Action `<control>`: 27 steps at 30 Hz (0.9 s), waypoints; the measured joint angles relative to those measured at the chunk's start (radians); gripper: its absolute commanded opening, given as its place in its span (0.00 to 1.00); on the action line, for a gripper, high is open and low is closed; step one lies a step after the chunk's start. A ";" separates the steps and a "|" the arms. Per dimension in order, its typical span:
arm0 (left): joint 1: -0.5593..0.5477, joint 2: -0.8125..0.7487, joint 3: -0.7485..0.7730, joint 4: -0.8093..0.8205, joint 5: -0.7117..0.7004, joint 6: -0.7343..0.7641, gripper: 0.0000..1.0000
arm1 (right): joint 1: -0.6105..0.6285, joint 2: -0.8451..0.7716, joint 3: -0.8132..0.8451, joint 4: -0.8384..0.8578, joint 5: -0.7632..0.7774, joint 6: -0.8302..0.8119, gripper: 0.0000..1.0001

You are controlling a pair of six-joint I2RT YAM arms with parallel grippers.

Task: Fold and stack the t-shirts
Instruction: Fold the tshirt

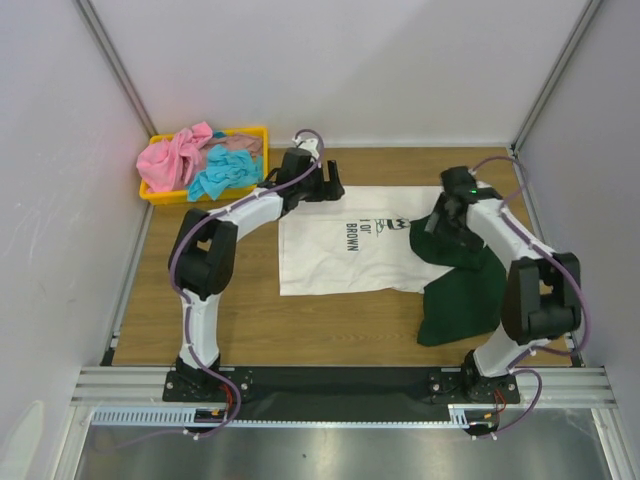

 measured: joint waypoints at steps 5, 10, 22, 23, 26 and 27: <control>-0.080 0.000 0.021 0.000 0.015 -0.002 0.88 | -0.218 -0.142 -0.106 0.167 -0.087 0.021 0.89; -0.187 0.001 0.057 0.014 0.057 -0.002 0.88 | -0.301 -0.209 -0.268 0.296 -0.112 0.053 0.86; -0.377 0.153 0.187 0.209 0.313 0.141 0.89 | -0.406 -0.268 -0.493 0.559 -0.194 0.095 0.77; -0.384 0.177 0.207 0.208 0.313 0.148 0.89 | -0.415 -0.268 -0.501 0.574 -0.203 0.097 0.76; -0.397 0.248 0.273 0.196 0.297 0.147 0.89 | -0.434 -0.268 -0.519 0.600 -0.225 0.098 0.73; -0.399 0.270 0.294 0.195 0.288 0.146 0.89 | -0.439 -0.268 -0.522 0.607 -0.232 0.098 0.71</control>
